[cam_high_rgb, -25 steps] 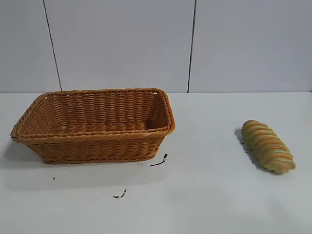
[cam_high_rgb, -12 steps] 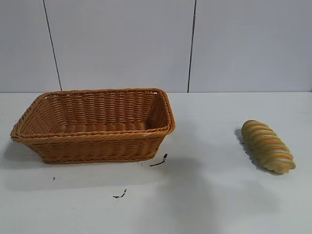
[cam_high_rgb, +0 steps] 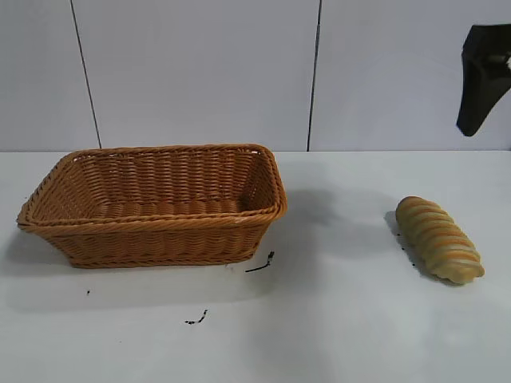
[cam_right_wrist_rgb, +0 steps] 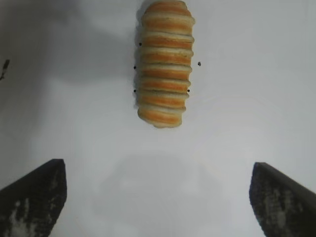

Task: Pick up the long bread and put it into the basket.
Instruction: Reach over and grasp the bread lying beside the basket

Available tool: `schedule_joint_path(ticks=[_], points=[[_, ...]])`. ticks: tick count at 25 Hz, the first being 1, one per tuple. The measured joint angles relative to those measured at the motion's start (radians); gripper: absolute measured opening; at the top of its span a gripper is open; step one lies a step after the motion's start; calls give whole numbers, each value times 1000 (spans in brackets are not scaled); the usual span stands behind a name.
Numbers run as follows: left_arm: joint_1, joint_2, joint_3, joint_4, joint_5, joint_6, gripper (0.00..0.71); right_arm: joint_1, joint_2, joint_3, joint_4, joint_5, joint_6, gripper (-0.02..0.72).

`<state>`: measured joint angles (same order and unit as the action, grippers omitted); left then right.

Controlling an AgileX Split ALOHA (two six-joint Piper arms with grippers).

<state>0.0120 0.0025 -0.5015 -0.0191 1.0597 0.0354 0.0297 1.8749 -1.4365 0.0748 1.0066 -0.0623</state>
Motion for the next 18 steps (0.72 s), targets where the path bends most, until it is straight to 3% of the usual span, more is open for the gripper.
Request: schedule_joint_path(ticks=[18], points=[[0,0,0,0,0,0,693,0,218,-9,11,-174,-29,690]])
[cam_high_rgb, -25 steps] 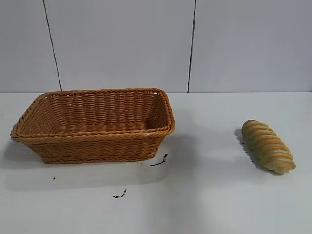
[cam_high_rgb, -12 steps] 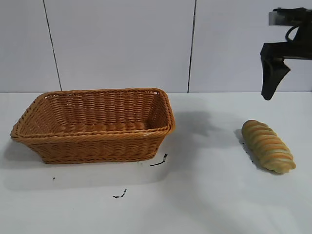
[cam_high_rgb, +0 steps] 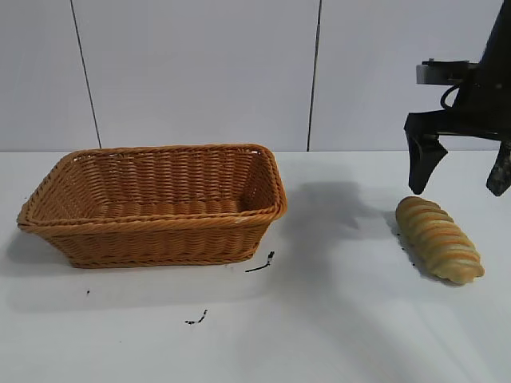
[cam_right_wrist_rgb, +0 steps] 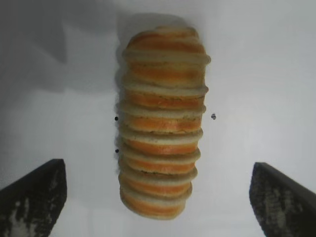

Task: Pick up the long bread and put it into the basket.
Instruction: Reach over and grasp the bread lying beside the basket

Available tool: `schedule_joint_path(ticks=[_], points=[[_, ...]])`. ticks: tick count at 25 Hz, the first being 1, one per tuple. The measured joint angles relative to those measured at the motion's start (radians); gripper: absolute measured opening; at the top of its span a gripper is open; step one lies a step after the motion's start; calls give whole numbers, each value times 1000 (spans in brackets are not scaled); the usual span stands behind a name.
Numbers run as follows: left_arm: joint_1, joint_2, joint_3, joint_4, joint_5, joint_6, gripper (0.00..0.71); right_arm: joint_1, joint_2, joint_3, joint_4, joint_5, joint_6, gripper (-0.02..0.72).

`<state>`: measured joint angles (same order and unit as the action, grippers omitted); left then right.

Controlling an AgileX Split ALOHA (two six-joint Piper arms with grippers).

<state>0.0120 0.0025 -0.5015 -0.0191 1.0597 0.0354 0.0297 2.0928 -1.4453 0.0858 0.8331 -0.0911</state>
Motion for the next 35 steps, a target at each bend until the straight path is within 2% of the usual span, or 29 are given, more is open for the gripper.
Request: schedule_joint_path(ticks=[5,18,20,22,25,26,35], points=[[0,0,0,0,0,0,693,0,50,-1,3,-30,-14,690],[0,0,0,0,0,0,693,0,89,-1,25,-28,-18,675],[0,0,0,0,0,0,693,0,89,-1,25,-28,-18,580],[0,0,0,0,0,0,693,0,89,-1,25,-28,-18,405],[0,0,0,0,0,0,693,0,89,-1,25,-19,-18,182],[0,0,0,0,0,0,693,0,89,-3,24,-13,-18,159],[0,0,0,0,0,0,693,0,0,-47,9,104,-19,148]])
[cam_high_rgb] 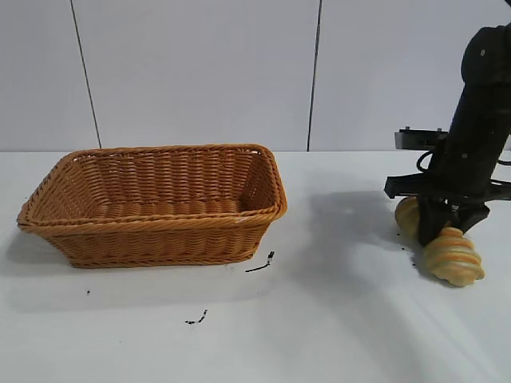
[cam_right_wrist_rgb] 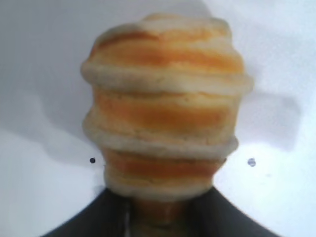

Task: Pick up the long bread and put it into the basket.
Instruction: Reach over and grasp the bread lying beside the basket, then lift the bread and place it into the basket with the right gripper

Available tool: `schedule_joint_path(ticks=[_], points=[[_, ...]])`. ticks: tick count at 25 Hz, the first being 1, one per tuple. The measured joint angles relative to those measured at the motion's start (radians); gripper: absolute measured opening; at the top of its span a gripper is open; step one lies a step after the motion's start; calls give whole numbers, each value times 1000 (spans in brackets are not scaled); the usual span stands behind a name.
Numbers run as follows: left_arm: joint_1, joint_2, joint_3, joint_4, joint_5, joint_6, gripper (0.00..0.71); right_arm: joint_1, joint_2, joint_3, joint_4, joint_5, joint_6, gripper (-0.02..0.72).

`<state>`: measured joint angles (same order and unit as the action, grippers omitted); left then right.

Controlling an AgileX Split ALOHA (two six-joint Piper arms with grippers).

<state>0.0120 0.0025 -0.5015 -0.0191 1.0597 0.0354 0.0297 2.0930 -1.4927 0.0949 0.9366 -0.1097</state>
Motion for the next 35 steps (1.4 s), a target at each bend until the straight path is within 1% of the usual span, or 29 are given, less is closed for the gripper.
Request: schedule_joint_path(ticks=[8,12,14,17,21,26,29,33,35], points=[[0,0,0,0,0,0,693,0,-86,-210,-2,204,0,139],[0,0,0,0,0,0,693,0,-86,-315,1,260,0,130],[0,0,0,0,0,0,693,3,-87,-355,2,267,-4,128],[0,0,0,0,0,0,693,31,-87,-404,1,269,-30,128],[0,0,0,0,0,0,693,111,-68,-484,2,272,-54,128],[0,0,0,0,0,0,693,244,6,-611,2,273,-71,128],[0,0,0,0,0,0,693,330,57,-686,2,273,-120,128],[0,0,0,0,0,0,693,439,114,-756,4,256,-229,128],[0,0,0,0,0,0,693,486,139,-766,5,229,-287,128]])
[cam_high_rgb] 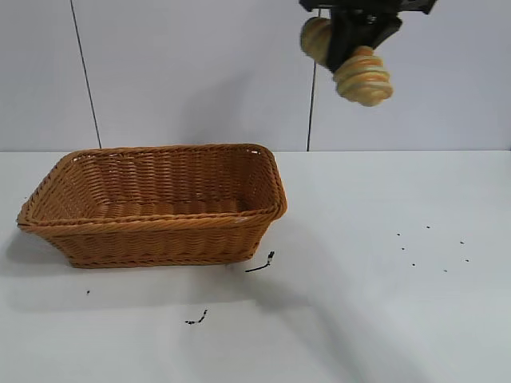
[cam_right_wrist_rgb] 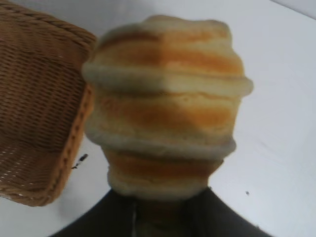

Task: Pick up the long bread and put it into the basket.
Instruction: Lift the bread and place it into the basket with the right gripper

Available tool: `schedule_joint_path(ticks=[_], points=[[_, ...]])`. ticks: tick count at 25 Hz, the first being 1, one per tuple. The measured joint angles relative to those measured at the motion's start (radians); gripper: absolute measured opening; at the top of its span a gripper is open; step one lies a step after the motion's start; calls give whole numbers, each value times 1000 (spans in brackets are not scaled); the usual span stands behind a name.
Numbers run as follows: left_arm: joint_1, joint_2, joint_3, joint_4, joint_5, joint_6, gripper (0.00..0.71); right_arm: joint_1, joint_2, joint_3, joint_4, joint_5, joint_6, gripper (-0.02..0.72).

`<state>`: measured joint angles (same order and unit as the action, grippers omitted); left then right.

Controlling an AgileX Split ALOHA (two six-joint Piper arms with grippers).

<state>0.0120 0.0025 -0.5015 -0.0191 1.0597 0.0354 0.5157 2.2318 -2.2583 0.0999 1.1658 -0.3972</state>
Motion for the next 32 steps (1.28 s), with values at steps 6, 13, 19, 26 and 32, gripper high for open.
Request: schedule_joint_path(ticks=[6,13,19,26,32], points=[[0,0,0,0,0,0,693,110,91,-1,-3,-127,-300,128],[0,0,0,0,0,0,693,139,191,-1,-3,-239,-488,127],[0,0,0,0,0,0,693,139,255,-1,-1,-264,-493,111],[0,0,0,0,0,0,693,139,261,-1,0,-273,-492,420],[0,0,0,0,0,0,693,139,261,-1,0,-273,-479,679]])
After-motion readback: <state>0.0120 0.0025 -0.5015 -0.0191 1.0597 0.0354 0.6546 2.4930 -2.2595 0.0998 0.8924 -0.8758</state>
